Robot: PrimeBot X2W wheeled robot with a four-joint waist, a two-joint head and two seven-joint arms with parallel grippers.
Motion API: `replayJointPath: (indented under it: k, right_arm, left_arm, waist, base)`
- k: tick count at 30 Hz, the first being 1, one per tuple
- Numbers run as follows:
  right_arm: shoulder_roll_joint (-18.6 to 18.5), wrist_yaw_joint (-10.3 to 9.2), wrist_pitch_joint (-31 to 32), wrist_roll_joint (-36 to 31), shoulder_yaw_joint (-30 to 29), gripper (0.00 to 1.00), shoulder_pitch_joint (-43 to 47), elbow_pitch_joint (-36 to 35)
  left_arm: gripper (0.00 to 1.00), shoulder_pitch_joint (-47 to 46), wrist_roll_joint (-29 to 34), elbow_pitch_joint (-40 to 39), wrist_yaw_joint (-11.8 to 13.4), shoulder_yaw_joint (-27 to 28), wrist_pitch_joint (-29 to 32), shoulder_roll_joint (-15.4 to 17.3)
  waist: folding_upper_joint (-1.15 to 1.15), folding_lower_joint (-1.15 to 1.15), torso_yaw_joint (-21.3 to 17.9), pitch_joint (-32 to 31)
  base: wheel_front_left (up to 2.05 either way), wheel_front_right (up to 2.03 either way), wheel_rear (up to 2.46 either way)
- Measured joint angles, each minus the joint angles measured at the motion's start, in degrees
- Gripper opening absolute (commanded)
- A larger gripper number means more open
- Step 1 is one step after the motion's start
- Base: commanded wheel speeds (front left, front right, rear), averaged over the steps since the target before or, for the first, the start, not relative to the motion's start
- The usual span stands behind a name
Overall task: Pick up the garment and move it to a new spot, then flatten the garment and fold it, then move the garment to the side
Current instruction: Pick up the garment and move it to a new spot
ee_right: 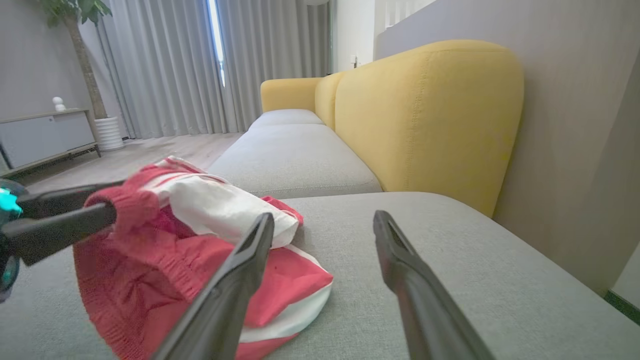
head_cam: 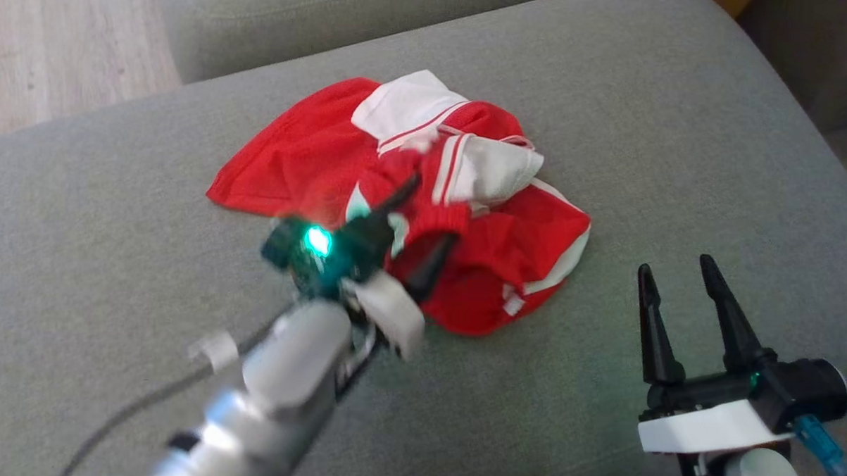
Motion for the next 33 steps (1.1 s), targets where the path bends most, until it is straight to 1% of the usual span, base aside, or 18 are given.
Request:
replayJointPath:
  k: [2, 4, 5, 9, 12, 14, 16, 20, 23, 25, 27, 31, 33]
  right_arm:
    - [0.0, 0.0, 0.0, 0.0, 0.3, 1.0, 0.0, 0.0]
    - [0.0, 0.0, 0.0, -0.2, 0.3, 1.0, 0.0, 0.0]
    - [0.0, 0.0, 0.0, -0.2, 0.2, 1.0, 0.0, 0.1]
    - [0.0, 0.0, 0.0, -1.0, -0.2, 1.0, 0.4, 0.1]
    - [0.0, 0.0, 0.0, -1.4, -1.2, 1.0, 2.1, 0.3]
    - [0.1, 0.0, 0.0, -1.7, -2.0, 1.0, 3.3, 0.3]
    - [0.1, 0.0, 0.0, -1.8, -2.9, 1.0, 4.1, 0.3]
    - [0.1, 0.0, 0.0, -2.4, -3.2, 1.0, 4.5, 0.3]
    - [0.1, 0.0, 0.0, -2.4, -3.5, 1.0, 4.5, 0.3]
    - [0.1, 0.0, 0.0, -2.4, -3.7, 1.0, 4.6, 0.2]
    - [0.1, 0.0, 0.0, -2.4, -4.0, 1.0, 4.8, 0.1]
    - [0.1, 0.0, 0.0, -2.3, -4.8, 1.0, 6.3, 0.0]
    - [0.1, 0.0, 0.0, -2.3, -4.9, 1.0, 6.7, 0.0]
  left_arm:
    - [1.0, 3.0, -1.6, -3.2, 1.8, -0.7, -0.5, 0.2]
    - [1.0, 5.6, -2.6, -10.3, 3.6, 0.7, -0.5, 0.7]
    - [1.0, 6.6, -2.1, -13.3, 4.4, 1.3, -0.5, 0.6]
    - [1.0, 13.0, 2.8, -22.0, 7.6, 5.2, -0.7, 0.6]
    - [1.0, 20.0, 6.5, -25.3, 9.9, 8.2, -0.7, 0.8]
    - [1.0, 23.9, 8.1, -27.0, 10.7, 10.2, -0.7, 1.0]
    - [1.0, 26.4, 9.3, -28.0, 10.7, 11.8, -0.7, 1.4]
    - [1.0, 28.2, 10.8, -28.9, 10.4, 14.6, -0.7, 1.6]
    - [1.0, 29.5, 11.6, -29.7, 9.6, 16.5, -0.7, 1.7]
    - [1.0, 30.6, 12.3, -29.9, 9.1, 17.0, -0.7, 1.9]
    - [1.0, 32.2, 12.5, -29.5, 8.0, 17.0, -0.7, 2.5]
    - [1.0, 36.5, 12.5, -25.3, 6.0, 15.7, -0.5, 4.9]
    - [1.0, 37.6, 12.5, -24.8, 5.9, 15.5, -0.4, 5.4]
  waist:
    - [0.0, -0.01, 0.6, 0.1]
    - [0.0, -0.01, 1.5, -0.1]
    - [0.0, -0.01, 2.1, -0.2]
    - [0.0, -0.01, 4.4, -1.9]
    - [0.0, -0.02, 6.5, -3.6]
    - [0.0, -0.02, 8.4, -4.5]
    - [0.0, -0.02, 10.4, -5.3]
    - [0.0, -0.02, 14.1, -6.6]
    - [0.0, -0.02, 16.1, -7.4]
    - [0.0, -0.02, 16.9, -7.7]
    - [0.0, -0.02, 17.4, -7.8]
    - [0.0, -0.02, 18.2, -7.6]
    - [0.0, -0.02, 18.4, -7.5]
  base:
    - [0.0, 0.0, 0.0]
    - [0.0, 0.0, 0.0]
    - [0.0, 0.0, 0.0]
    - [0.0, 0.0, 0.0]
    - [0.0, 0.0, 0.0]
    - [0.0, 0.0, 0.0]
    - [0.0, 0.0, 0.0]
    - [0.0, 0.0, 0.0]
    - [0.0, 0.0, 0.0]
    - [0.0, 0.0, 0.0]
    - [0.0, 0.0, 0.0]
    - [0.0, 0.0, 0.0]
    - [0.0, 0.0, 0.0]
